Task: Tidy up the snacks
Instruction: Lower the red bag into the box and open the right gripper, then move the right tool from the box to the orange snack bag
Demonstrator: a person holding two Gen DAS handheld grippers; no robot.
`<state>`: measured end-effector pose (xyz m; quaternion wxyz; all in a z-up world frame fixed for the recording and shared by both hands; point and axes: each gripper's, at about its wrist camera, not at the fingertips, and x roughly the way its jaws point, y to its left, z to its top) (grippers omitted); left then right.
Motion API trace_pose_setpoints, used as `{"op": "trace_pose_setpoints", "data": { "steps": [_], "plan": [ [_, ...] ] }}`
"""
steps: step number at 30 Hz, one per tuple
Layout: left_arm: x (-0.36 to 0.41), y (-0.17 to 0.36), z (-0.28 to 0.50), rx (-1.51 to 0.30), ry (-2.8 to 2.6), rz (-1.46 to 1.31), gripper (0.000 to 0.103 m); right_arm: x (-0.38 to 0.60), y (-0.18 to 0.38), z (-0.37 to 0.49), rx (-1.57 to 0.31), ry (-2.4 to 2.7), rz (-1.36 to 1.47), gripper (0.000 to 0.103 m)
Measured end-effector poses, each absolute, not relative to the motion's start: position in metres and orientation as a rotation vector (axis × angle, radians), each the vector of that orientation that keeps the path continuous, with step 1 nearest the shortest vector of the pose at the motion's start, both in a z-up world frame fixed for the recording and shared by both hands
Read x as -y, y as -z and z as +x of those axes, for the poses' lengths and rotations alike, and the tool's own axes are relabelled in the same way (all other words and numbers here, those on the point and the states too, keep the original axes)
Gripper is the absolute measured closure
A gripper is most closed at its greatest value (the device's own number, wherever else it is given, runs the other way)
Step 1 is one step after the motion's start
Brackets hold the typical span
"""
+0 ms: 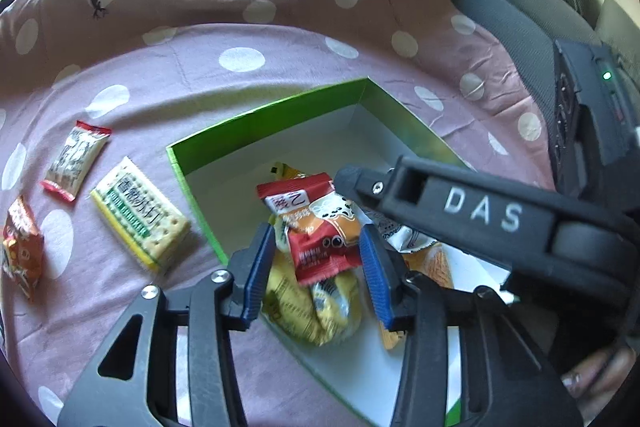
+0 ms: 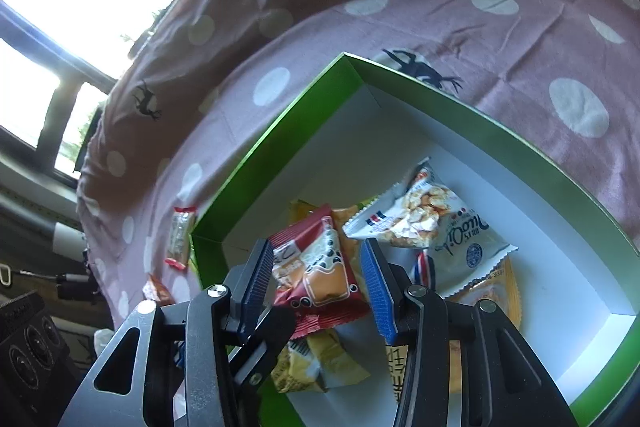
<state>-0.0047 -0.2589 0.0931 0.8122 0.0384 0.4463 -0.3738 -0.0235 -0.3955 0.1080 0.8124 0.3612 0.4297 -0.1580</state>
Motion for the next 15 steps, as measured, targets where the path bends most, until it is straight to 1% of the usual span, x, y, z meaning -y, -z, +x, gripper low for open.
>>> {"op": "trace_pose_setpoints", "data": {
  "steps": [5,7,9,11,13,15],
  "plan": [
    [0.205,-0.109,-0.005,-0.945,0.807,-0.039,0.049,0.386,-0.115,-0.019,-0.891,0.347,0.725,0.040],
    [0.178,-0.115,-0.008,-0.919,0.748,-0.068,0.040,0.382,-0.119,-0.018,-0.874,0.350,0.703,0.036],
    [0.155,-0.117,-0.012,-0.895,0.686,-0.086,0.034,0.376,-0.124,-0.018,-0.844,0.355,0.682,0.031],
    [0.129,-0.115,-0.015,-0.875,0.622,-0.111,0.030,0.369,-0.131,-0.018,-0.810,0.350,0.658,0.025],
    [0.102,-0.110,-0.015,-0.866,0.554,-0.149,0.024,0.361,-0.136,-0.016,-0.781,0.333,0.632,0.023],
    [0.076,-0.101,-0.011,-0.867,0.493,-0.193,0.022,0.351,-0.140,-0.013,-0.765,0.315,0.608,0.020]
  ]
}}
